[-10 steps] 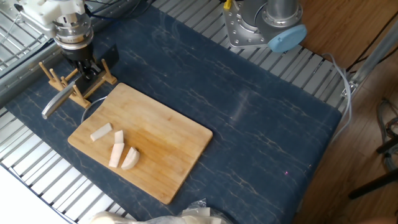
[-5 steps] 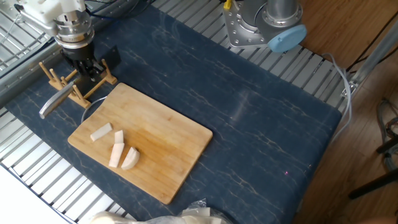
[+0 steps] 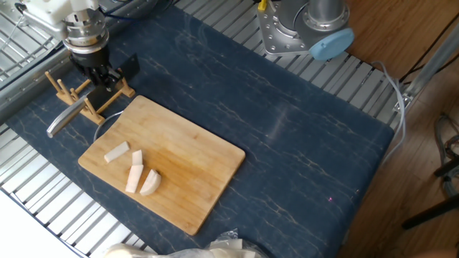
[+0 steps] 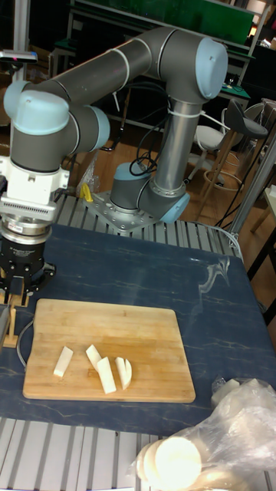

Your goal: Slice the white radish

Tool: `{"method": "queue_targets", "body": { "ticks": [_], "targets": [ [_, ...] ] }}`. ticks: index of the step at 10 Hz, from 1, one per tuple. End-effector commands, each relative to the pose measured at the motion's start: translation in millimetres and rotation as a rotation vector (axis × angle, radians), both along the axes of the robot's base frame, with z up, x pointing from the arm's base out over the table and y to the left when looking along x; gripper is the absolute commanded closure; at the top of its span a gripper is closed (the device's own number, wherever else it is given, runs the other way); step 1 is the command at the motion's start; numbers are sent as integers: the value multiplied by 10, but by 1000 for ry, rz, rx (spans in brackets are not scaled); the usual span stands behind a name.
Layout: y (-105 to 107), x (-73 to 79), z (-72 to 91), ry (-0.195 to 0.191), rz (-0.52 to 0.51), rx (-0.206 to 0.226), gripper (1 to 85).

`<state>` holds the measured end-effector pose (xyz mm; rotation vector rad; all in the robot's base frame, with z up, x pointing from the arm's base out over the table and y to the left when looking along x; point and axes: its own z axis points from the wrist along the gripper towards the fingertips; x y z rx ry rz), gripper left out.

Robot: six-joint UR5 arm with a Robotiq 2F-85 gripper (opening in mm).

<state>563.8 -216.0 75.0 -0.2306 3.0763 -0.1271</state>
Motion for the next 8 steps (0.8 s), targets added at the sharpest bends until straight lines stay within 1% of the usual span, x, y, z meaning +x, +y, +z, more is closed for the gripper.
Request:
{"method": "queue_targets", "body": {
  "ticks": [1, 2, 3, 4, 5, 6, 7, 8],
  "targets": [
    [-24, -45, 249, 38, -3, -64, 537],
    [-33, -59, 361, 53, -3, -99, 547],
    [5, -88, 457, 74, -8, -117, 560],
    [134, -74, 576, 86, -16, -122, 560],
    [317, -53, 682, 93, -23, -111, 590],
    [625, 6, 750, 84, -38, -54, 607],
    [970, 56, 775, 78, -71, 24, 633],
    [1309, 132, 775, 62, -101, 102, 637]
  ]
}}
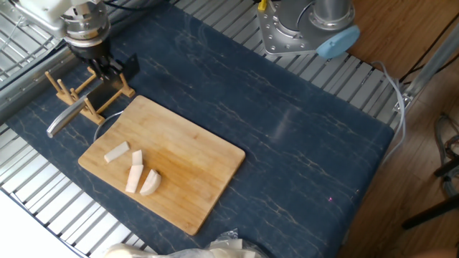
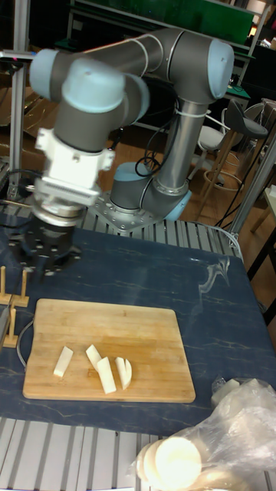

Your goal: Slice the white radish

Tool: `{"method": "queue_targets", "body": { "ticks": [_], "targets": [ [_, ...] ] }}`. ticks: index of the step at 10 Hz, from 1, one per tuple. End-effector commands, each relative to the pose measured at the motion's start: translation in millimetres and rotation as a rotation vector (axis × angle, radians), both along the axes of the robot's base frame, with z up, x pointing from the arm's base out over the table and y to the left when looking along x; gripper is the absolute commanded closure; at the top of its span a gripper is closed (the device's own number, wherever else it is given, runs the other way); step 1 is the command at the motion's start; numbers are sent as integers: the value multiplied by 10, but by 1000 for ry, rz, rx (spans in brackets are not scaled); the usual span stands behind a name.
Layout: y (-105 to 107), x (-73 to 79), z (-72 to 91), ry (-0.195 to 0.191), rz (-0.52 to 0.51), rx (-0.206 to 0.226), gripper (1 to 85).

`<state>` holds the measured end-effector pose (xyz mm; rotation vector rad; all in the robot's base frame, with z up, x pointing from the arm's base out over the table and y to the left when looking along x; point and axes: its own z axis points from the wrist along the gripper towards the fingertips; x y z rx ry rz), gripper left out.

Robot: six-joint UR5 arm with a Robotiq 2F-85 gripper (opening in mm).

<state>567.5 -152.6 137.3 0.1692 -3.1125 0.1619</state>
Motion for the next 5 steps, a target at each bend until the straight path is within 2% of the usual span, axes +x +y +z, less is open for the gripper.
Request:
{"method": "queue_targets", "body": {
  "ticks": [1, 3, 4, 5],
  "targets": [
    [896, 140, 150, -16, -85, 168, 637],
    [1057, 200, 86, -11, -133, 139, 647],
    [1059, 262, 40, -13, -139, 138, 687],
    [1051, 319, 10, -19, -142, 143, 690]
  ]
}}
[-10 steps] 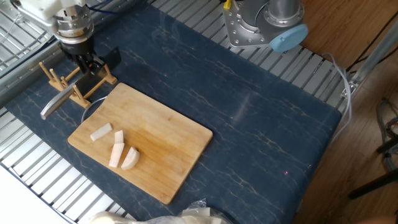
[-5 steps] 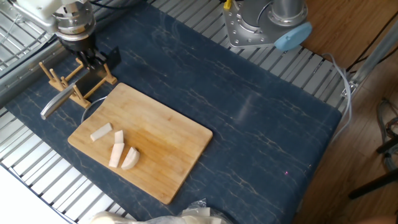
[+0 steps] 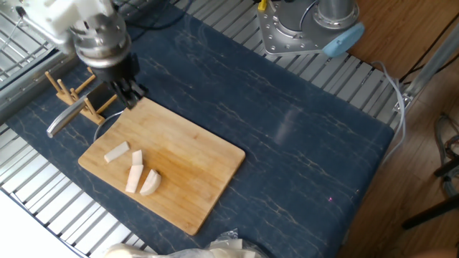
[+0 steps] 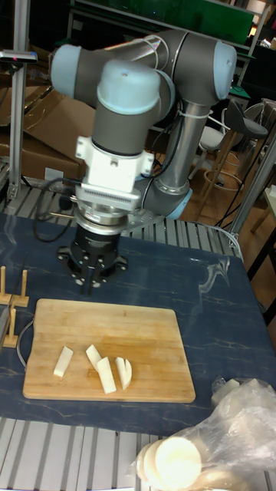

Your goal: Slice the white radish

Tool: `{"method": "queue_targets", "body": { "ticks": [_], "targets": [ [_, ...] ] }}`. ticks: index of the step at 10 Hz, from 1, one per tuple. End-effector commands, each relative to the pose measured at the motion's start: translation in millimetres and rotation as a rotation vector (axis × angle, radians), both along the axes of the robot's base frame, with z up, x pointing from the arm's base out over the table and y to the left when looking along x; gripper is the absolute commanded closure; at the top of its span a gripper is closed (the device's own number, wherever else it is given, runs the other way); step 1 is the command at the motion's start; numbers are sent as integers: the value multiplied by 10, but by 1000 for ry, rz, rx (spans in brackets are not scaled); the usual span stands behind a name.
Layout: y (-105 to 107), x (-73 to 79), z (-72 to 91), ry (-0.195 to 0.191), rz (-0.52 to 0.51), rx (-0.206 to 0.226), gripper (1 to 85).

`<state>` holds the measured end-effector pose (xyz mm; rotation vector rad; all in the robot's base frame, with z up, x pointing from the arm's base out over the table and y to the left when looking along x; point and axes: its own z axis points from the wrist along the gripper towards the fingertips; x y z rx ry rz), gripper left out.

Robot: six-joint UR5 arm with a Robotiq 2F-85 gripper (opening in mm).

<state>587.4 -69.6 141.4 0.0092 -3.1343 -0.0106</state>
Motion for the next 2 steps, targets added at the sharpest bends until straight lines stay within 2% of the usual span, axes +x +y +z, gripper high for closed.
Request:
{"method": "queue_targets", "body": {
  "ticks": [1, 2],
  "targets": [
    [205, 129, -48, -3, -37, 23, 697],
    [214, 133, -57, -2, -34, 23, 700]
  ]
}}
